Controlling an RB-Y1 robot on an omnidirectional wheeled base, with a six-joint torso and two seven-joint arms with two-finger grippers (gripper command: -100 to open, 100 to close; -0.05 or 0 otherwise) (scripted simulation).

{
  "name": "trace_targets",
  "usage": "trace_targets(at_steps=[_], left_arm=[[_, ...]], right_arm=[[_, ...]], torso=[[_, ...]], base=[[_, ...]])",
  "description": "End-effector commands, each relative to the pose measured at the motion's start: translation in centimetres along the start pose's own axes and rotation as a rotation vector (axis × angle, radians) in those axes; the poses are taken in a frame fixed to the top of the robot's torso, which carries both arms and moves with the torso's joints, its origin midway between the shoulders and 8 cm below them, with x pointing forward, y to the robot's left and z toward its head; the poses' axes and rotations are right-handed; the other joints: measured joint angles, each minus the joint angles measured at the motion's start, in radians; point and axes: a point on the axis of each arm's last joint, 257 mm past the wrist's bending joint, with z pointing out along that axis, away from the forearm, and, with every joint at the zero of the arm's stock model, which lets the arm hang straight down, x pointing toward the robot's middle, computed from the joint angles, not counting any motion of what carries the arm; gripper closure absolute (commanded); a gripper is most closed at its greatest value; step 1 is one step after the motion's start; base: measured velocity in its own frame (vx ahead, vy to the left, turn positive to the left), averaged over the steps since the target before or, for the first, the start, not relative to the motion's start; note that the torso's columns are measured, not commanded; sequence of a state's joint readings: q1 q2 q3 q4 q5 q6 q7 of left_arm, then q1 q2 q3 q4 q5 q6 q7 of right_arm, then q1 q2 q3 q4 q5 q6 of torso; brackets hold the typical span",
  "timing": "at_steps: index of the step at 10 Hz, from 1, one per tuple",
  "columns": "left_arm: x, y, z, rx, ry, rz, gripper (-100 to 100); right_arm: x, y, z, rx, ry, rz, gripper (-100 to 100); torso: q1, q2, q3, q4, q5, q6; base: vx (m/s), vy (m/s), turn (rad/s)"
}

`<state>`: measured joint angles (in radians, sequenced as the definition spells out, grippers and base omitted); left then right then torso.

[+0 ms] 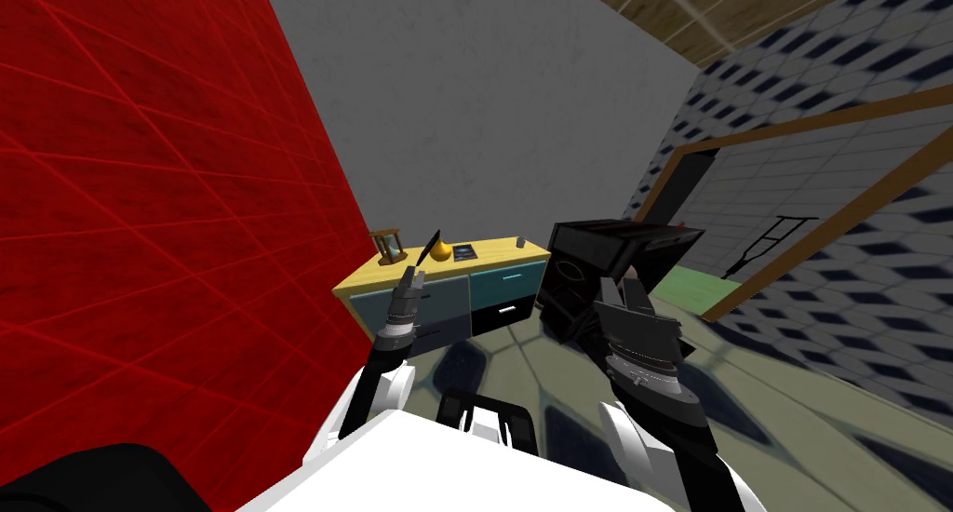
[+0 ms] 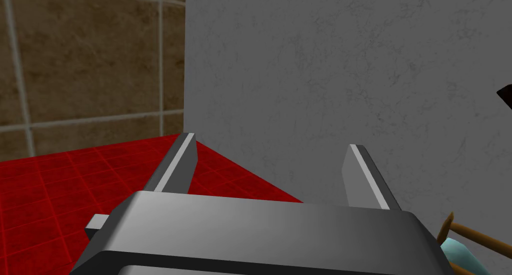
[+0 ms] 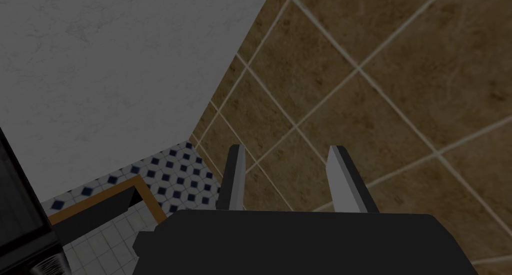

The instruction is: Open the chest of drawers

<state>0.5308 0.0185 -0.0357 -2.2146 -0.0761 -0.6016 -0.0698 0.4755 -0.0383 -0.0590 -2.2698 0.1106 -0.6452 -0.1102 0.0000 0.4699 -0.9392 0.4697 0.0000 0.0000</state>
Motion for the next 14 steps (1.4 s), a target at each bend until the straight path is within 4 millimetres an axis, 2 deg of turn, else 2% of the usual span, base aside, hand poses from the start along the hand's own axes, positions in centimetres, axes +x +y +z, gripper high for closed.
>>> trace_targets(at_steps=[1, 2, 3, 5, 14], left_arm=[[0.0, 0.0, 0.0, 0.000, 0.000, 0.000, 0], [0.0, 0.0, 0.0, 0.000, 0.000, 0.000, 0], [0.3, 0.4, -0.2, -0.006, 0.027, 0.011, -100], [0.6, 1.4, -0.5, -0.022, 0.062, 0.027, -100], [0.1, 9.3, -3.2, -0.171, 0.120, 0.092, -100]], right_arm=[[0.0, 0.0, 0.0, 0.000, 0.000, 0.000, 0], [0.0, 0.0, 0.0, 0.000, 0.000, 0.000, 0], [0.0, 0.0, 0.0, 0.000, 0.000, 0.000, 0], [0.0, 0.0, 0.0, 0.001, 0.000, 0.000, 0], [0.0, 0.0, 0.0, 0.001, 0.000, 0.000, 0]], torso=[[0.000, 0.074, -0.148, 0.074, 0.000, 0.000], [0.000, 0.148, -0.295, 0.148, 0.000, 0.000], [0.000, 0.221, -0.443, 0.221, 0.000, 0.000], [-0.002, 0.263, -0.532, 0.264, 0.000, 0.000], [-0.002, 0.267, -0.537, 0.268, -0.001, 0.000]], base=[[0.000, 0.000, 0.000], [0.000, 0.000, 0.000], [0.022, -0.023, 0.009], [0.052, -0.057, 0.018], [0.106, -0.125, 0.033]])
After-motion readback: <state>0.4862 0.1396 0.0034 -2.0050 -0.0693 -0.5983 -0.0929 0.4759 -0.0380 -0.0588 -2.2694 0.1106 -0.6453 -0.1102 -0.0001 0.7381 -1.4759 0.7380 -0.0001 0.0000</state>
